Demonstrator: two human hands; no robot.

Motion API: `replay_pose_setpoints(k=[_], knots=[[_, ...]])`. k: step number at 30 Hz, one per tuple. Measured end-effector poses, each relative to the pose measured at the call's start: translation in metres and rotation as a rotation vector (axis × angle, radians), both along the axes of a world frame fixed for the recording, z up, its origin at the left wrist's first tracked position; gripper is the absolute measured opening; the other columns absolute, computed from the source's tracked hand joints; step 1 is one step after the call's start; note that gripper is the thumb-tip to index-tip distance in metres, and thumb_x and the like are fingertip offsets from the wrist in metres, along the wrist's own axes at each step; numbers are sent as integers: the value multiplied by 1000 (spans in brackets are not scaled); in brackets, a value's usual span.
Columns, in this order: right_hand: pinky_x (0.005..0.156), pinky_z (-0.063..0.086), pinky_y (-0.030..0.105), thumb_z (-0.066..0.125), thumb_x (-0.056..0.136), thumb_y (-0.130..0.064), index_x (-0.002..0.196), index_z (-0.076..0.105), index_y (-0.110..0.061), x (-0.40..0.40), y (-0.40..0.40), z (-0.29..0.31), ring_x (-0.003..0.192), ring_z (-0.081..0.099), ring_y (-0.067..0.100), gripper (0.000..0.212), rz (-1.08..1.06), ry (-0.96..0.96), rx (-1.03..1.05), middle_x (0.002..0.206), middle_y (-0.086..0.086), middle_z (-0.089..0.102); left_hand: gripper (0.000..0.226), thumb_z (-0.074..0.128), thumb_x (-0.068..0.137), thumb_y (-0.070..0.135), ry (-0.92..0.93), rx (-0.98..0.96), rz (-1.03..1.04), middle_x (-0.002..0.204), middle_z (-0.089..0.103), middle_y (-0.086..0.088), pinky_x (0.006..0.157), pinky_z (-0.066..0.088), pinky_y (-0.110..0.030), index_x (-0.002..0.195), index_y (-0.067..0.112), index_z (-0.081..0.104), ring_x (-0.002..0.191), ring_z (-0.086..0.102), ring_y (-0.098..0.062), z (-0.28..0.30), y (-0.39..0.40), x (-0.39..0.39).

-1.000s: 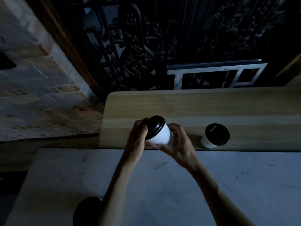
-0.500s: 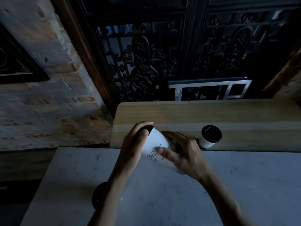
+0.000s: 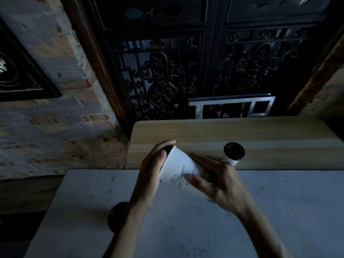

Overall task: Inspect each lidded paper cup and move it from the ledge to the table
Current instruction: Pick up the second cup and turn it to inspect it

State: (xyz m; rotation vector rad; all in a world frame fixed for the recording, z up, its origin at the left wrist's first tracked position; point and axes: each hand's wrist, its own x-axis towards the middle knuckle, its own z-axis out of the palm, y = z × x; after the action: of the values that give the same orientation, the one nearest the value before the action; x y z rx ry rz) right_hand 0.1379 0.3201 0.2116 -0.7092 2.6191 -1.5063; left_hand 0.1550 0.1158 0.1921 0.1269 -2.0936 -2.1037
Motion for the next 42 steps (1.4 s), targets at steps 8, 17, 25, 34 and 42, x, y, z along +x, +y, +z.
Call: replay_pose_setpoints(k=[8,17,25,34,42], knots=[[74,53,17,70,82,-63,138,69,-24,1,2,8,92,71,-6,68,-1,1,-1,105,-20,75,41,43,96,48,80,-118,-20,127,73,4,111,45,-50,123,31,69,126,64,-20,11,7,6],[80,56,24,71,82,-61,133,73,-21,4,4,9,96,74,-3,65,-7,-28,-83,106,-14,81,45,40,97,45,166,-198,9,123,71,13,101,45,-17,125,21,66,123,63,-8,20,19,14],[78,60,37,77,77,-67,145,49,-42,13,-4,1,99,65,1,78,45,98,94,112,-26,65,42,47,87,47,72,-176,33,115,77,21,88,42,-4,110,28,76,112,67,5,26,15,0],[81,61,27,85,82,-30,130,69,-41,16,1,0,98,73,6,52,163,-267,-288,109,-5,79,50,47,91,48,114,-258,-120,118,75,11,91,44,-10,117,16,74,112,67,1,31,15,11],[79,60,44,62,68,-78,150,17,-54,31,-12,7,100,73,23,96,-34,48,369,133,-15,65,32,54,87,40,14,-180,20,108,79,23,90,45,-9,105,30,79,111,67,6,30,22,5]])
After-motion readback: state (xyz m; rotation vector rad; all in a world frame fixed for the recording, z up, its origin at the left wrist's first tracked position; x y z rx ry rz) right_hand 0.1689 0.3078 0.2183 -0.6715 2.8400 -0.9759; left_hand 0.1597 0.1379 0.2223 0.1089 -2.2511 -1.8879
